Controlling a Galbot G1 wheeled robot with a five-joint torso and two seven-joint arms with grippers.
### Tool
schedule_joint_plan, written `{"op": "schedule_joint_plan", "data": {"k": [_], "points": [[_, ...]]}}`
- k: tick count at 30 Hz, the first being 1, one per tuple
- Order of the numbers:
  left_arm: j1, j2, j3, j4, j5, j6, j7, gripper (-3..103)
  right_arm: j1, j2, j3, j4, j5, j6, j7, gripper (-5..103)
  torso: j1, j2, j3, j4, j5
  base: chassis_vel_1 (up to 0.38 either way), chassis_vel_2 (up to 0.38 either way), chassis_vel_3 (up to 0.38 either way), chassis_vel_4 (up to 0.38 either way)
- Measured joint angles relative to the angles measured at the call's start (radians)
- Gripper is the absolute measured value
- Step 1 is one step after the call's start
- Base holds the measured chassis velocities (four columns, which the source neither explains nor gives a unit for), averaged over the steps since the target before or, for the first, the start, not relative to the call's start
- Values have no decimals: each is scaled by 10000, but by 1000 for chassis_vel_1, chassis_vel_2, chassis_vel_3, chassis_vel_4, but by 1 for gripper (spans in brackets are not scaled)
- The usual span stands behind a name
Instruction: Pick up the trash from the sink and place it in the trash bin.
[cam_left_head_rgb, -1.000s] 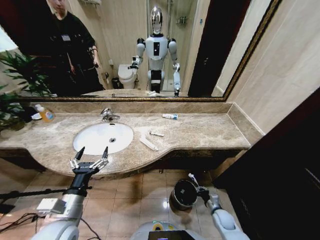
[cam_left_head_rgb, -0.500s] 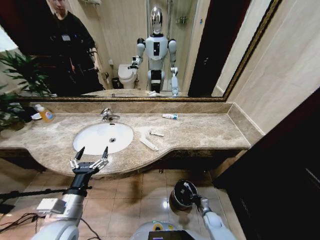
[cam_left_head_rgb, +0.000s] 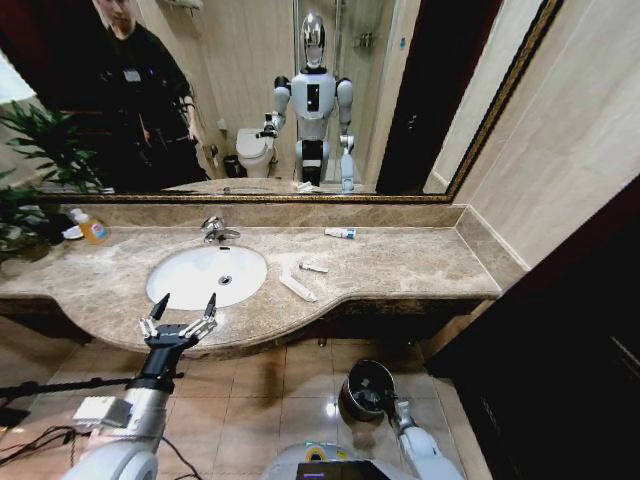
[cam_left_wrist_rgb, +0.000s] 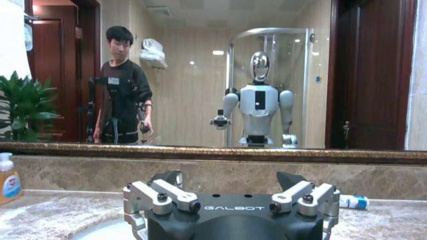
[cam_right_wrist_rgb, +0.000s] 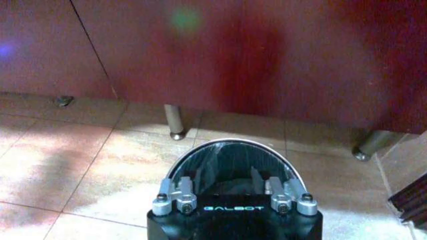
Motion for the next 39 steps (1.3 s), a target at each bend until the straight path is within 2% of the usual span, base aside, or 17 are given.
{"op": "schedule_joint_plan", "data": {"k": [1,3,6,7,11,13,23,26,27,30,31,36,37,39], "points": [[0,0,0,0,0,0,-1,100,-29,-13,0,23,5,8,4,58,0,0,0,0,0,0,0,0,0],[0,0,0,0,0,0,0,100,-64,-26,0,46,11,22,6,58,0,0,0,0,0,0,0,0,0],[0,0,0,0,0,0,0,100,-165,-37,0,106,55,79,16,74,0,0,0,0,1,0,0,0,0],[0,0,0,0,0,0,0,100,-165,-37,0,106,55,79,16,74,0,0,0,0,1,0,0,0,0],[0,0,0,0,0,0,0,100,-257,-23,0,160,72,145,21,95,0,0,0,0,0,0,0,0,0],[0,0,0,0,0,0,0,100,-276,-19,0,180,72,162,22,99,0,0,0,0,0,0,0,0,0],[0,0,0,0,0,0,0,100,-506,-53,10,572,157,180,74,100,0,0,0,0,3,0,0,0,0],[0,0,0,0,0,0,0,100,-1147,-408,-45,1975,622,157,90,100,0,0,0,-1,1,0,0,0,0],[0,0,0,0,0,0,0,100,-1147,-408,-45,1975,622,157,90,100,0,0,0,-1,1,0,0,0,0],[0,0,0,0,0,0,0,100,-2061,-973,-48,4037,1312,-29,102,100,-1,0,0,0,0,0,0,0,0],[0,0,0,0,0,0,0,100,-2061,-973,-48,4037,1312,-29,102,100,-1,0,0,0,0,0,0,0,0],[0,0,0,0,0,0,0,100,-3800,-1780,295,7682,2309,-116,250,100,-2,0,-1,0,-1,0,0,0,0],[0,0,0,0,0,0,0,100,-3800,-1780,295,7682,2309,-116,250,100,-2,0,-1,0,-1,0,0,0,0],[0,0,0,0,0,0,0,100,-4256,-1976,445,8985,2488,-212,445,100,-2,1,0,-2,1,0,0,0,0]]}}
